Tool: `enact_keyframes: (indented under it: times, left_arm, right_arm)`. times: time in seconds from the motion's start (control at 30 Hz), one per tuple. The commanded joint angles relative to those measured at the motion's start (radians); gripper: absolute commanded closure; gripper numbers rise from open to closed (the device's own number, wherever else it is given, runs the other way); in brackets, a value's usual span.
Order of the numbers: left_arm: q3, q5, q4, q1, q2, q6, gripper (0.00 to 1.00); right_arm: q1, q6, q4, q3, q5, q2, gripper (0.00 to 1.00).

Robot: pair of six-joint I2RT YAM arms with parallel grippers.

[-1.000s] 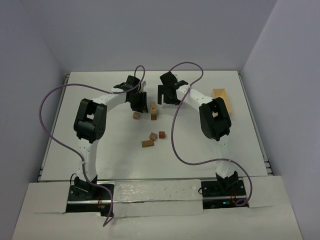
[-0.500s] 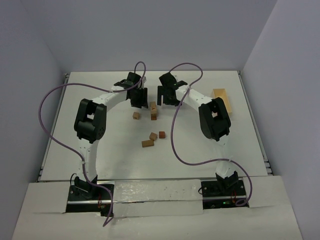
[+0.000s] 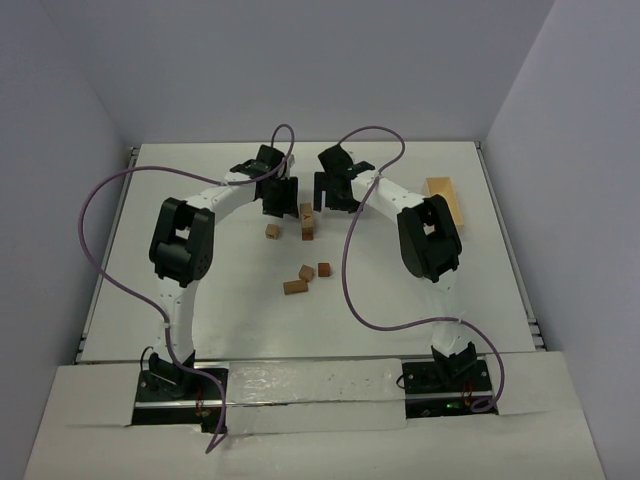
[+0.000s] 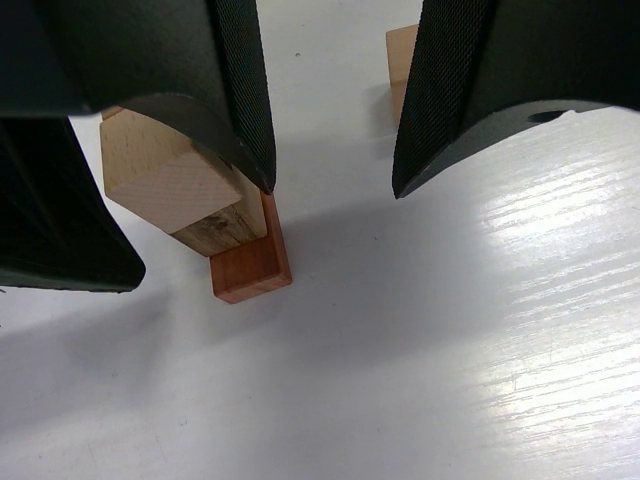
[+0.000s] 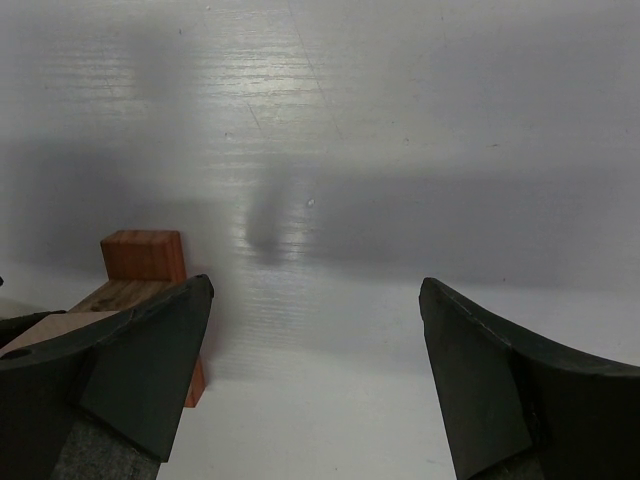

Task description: Build the wood block tower

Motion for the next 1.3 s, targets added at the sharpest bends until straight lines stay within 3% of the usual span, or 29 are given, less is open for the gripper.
enact_keyframes:
  times: [0.0,1.27]
  left_arm:
    - [0.053,-0.019,-0.007,-0.011,-0.004,0.012,0.42]
    - [0.033,-0.064,-0.006,-0.014,-0.051,0.047,0.37]
  right_arm:
    - [0.006,0.009,0.008,0.022,0.002,0.01,0.09]
    - [-0.002,-0.013,0.039,-0.008,-0.004,-0.035,0.08]
